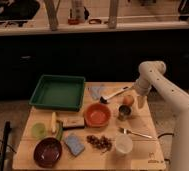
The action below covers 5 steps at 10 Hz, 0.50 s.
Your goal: Place apple in purple bowl
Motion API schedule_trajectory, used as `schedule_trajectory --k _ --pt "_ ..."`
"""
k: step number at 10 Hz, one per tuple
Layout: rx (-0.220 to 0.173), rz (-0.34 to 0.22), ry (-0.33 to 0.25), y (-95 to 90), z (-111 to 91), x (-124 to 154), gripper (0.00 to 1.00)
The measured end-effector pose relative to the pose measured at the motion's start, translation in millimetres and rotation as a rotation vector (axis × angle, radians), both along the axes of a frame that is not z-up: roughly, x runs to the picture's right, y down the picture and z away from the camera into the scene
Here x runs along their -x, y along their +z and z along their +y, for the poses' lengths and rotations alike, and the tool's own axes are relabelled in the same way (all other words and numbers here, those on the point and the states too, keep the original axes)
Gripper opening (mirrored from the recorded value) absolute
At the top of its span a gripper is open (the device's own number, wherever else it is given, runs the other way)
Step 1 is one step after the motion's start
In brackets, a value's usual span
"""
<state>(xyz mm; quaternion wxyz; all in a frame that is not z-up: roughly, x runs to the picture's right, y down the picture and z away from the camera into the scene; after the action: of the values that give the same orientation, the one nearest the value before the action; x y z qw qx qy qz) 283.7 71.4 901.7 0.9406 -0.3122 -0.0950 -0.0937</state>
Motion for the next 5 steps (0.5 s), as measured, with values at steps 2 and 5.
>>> schedule_trajectory --k 2,5 --pt "0.018 -0.042 -0.009 5.4 7 3 0.80" --pt "0.043 -0.105 -0.029 10.7 14 18 0.78"
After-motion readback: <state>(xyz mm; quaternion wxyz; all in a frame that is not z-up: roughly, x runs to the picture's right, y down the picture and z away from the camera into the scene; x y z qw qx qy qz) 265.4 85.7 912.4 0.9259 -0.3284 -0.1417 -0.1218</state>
